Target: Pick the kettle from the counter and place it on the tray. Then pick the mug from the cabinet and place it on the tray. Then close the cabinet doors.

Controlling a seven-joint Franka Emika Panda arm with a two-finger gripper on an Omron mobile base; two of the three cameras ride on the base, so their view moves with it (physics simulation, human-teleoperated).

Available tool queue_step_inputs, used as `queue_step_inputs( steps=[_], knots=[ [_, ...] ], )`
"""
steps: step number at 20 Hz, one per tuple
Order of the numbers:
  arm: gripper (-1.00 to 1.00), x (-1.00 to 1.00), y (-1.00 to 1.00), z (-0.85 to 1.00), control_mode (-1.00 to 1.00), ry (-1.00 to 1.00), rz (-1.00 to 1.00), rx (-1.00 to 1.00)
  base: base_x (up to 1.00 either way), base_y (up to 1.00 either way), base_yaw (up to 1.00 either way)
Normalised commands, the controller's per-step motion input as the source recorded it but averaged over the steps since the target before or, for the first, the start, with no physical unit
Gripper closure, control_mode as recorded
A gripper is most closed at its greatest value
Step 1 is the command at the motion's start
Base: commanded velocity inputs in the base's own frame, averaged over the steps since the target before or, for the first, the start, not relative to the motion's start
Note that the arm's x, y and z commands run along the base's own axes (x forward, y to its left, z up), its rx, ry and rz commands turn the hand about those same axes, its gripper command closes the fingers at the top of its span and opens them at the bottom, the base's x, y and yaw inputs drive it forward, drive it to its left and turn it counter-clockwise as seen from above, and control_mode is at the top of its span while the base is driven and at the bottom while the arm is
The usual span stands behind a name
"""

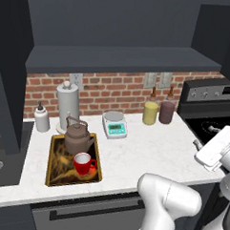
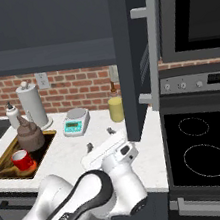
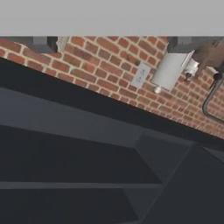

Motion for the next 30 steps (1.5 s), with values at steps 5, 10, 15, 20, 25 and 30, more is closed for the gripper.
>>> queue_step_inputs(
  steps=[5,10,15,20,25,30],
  knots=[
    [-1.0,0.0,-0.53,0.38,-1.0,0.0,-0.12,0.0,0.0,0.0,0.0],
    [-1.0,-0.06,-0.55,0.32,-1.0,-0.07,-0.03,0.0,0.0,0.0,0.0],
    [-1.0,-0.38,-0.42,0.24,-1.0,-0.24,0.0,0.0,0.0,0.0,0.0],
    [-1.0,-0.34,-0.27,0.19,-1.0,-0.21,0.0,0.0,0.0,0.0,0.0],
    [-1.0,-0.04,-0.19,0.13,-1.0,-0.1,0.0,0.0,0.0,0.0,0.0],
    [-1.0,0.0,-0.2,0.16,-1.0,-0.08,0.0,0.0,0.0,0.0,0.0]
  ],
)
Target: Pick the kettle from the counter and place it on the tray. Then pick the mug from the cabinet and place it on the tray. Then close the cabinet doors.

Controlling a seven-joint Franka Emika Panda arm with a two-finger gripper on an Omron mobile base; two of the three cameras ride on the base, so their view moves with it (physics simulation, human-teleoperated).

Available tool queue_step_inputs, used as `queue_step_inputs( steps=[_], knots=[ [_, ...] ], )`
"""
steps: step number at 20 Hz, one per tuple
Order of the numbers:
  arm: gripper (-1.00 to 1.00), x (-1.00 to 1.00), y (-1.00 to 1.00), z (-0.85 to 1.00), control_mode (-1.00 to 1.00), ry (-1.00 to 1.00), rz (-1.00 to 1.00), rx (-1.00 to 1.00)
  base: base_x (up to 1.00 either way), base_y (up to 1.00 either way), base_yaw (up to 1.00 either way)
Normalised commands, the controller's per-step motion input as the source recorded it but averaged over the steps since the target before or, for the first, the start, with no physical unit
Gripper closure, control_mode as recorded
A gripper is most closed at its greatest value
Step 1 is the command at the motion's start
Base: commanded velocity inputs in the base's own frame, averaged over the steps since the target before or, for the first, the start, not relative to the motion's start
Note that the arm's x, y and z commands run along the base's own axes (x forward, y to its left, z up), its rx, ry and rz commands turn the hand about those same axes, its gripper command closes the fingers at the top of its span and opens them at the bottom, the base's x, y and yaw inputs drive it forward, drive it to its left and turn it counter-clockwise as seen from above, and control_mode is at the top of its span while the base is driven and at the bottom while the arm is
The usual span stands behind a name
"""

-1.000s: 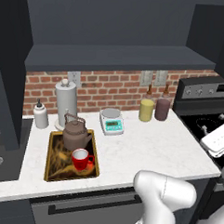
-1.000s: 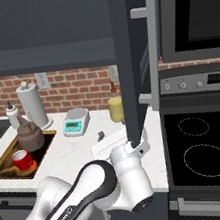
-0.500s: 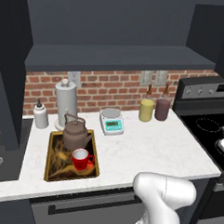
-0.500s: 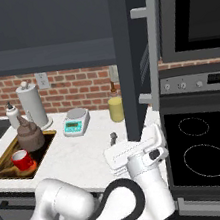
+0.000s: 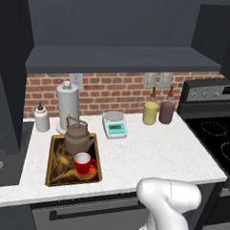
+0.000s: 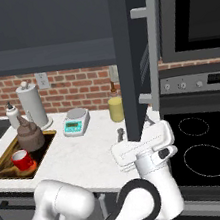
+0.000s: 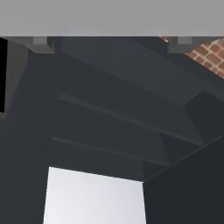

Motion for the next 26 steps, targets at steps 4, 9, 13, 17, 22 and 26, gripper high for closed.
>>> queue_step_inputs(
  steps=[4,9,13,17,22,26],
  knots=[
    [-1.0,-0.02,-0.18,0.35,-1.0,-0.18,0.0,0.0,0.0,0.0,0.0],
    [-1.0,-0.09,-0.14,0.42,-1.0,-0.19,0.0,0.0,0.0,0.0,0.0],
    [-1.0,-0.19,-0.15,0.39,-1.0,-0.16,0.0,0.0,0.0,0.0,0.0],
    [-1.0,-0.24,-0.1,0.44,-1.0,-0.18,0.0,0.0,0.0,0.0,0.0],
    [-1.0,-0.24,-0.01,0.45,-1.0,-0.18,0.0,0.0,0.0,0.0,0.0],
    [-1.0,-0.13,0.0,0.17,-1.0,-0.07,0.0,0.0,0.0,0.0,0.0]
  ],
)
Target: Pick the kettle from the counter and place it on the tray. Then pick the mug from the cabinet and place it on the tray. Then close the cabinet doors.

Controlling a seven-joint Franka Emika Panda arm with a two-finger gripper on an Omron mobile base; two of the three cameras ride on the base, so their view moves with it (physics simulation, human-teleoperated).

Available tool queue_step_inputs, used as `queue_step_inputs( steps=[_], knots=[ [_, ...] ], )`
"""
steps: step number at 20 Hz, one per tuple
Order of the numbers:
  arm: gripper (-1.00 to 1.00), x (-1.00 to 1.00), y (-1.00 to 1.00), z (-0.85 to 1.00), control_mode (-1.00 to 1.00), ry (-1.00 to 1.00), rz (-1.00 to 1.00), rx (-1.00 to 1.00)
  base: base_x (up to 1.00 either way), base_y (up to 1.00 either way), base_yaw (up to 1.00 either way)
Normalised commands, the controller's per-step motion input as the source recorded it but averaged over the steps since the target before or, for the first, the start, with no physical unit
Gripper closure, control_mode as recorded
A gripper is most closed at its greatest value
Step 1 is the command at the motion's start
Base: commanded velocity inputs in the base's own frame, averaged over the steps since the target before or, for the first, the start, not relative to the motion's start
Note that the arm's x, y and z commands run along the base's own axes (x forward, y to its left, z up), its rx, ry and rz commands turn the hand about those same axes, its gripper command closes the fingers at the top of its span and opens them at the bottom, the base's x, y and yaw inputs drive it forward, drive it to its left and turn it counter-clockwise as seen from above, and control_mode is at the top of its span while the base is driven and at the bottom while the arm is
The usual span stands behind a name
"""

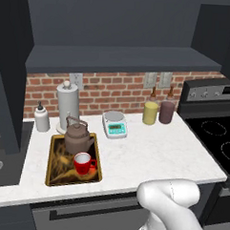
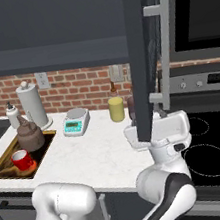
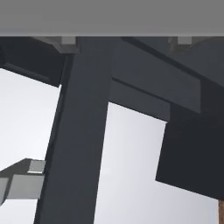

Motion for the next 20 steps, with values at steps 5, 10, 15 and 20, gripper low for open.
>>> queue_step_inputs(
  steps=[5,10,15,20],
  knots=[
    [-1.0,-0.03,-0.18,0.09,-1.0,-0.08,0.0,0.0,0.0,0.0,0.0],
    [-1.0,-0.13,-0.07,0.17,-1.0,-0.06,0.02,-0.02,0.0,0.0,0.0],
    [-1.0,-0.02,-0.08,0.0,-1.0,0.0,0.02,-0.06,0.0,0.0,0.0],
    [-1.0,0.01,-0.34,-0.13,-1.0,0.03,0.09,-0.03,0.0,0.0,0.0]
  ],
)
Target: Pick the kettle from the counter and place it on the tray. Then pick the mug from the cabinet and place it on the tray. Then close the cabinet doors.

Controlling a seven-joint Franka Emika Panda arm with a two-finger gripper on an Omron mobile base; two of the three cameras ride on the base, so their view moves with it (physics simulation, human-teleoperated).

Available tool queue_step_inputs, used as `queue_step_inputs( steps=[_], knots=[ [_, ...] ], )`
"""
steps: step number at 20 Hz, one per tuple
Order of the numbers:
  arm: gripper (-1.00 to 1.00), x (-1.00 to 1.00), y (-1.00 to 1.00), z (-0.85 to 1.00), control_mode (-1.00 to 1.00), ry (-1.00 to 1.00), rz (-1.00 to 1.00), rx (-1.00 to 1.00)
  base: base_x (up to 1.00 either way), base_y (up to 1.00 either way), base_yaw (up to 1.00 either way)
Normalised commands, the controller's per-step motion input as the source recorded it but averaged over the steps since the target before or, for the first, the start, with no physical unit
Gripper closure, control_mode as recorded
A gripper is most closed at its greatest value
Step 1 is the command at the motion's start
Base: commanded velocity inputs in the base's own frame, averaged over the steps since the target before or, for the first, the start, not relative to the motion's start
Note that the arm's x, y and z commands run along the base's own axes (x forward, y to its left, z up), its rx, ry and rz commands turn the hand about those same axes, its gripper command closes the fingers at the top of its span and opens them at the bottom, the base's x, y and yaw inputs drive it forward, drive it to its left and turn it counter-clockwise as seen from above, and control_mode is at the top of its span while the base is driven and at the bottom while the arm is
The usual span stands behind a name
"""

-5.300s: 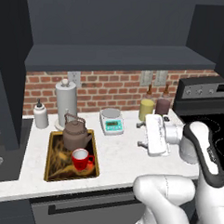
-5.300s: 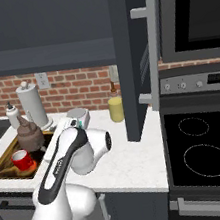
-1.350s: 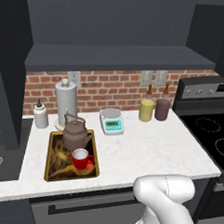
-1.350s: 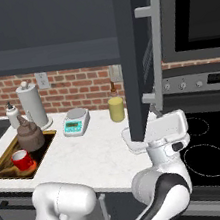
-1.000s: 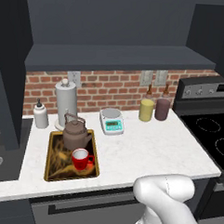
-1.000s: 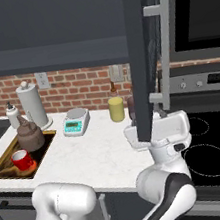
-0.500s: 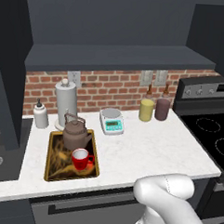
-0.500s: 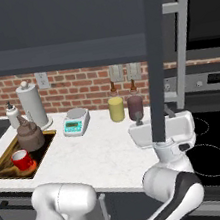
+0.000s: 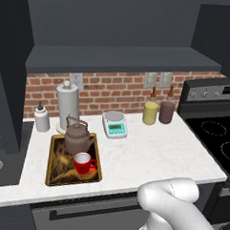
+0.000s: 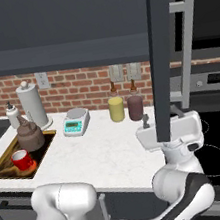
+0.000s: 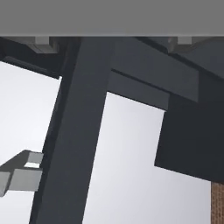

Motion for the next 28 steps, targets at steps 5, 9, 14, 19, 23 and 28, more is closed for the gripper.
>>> queue_step_inputs(
  steps=[5,9,14,19,23,28],
  knots=[
    [-1.0,0.03,-0.34,-0.16,-1.0,0.07,0.1,-0.05,0.0,0.0,0.0],
    [-1.0,0.01,-0.32,-0.03,-1.0,0.04,0.08,-0.02,0.0,0.0,0.0],
    [-1.0,0.0,-0.29,0.21,-1.0,0.01,0.0,0.0,0.0,0.0,0.0],
    [-1.0,-0.15,-0.04,0.32,-1.0,0.0,0.0,-0.06,0.0,0.0,0.0],
    [-1.0,-0.25,0.35,0.29,-1.0,-0.02,-0.02,-0.14,0.0,0.0,0.0],
    [-1.0,-0.15,0.6,0.44,-1.0,0.0,-0.03,-0.18,0.0,0.0,0.0]
  ],
)
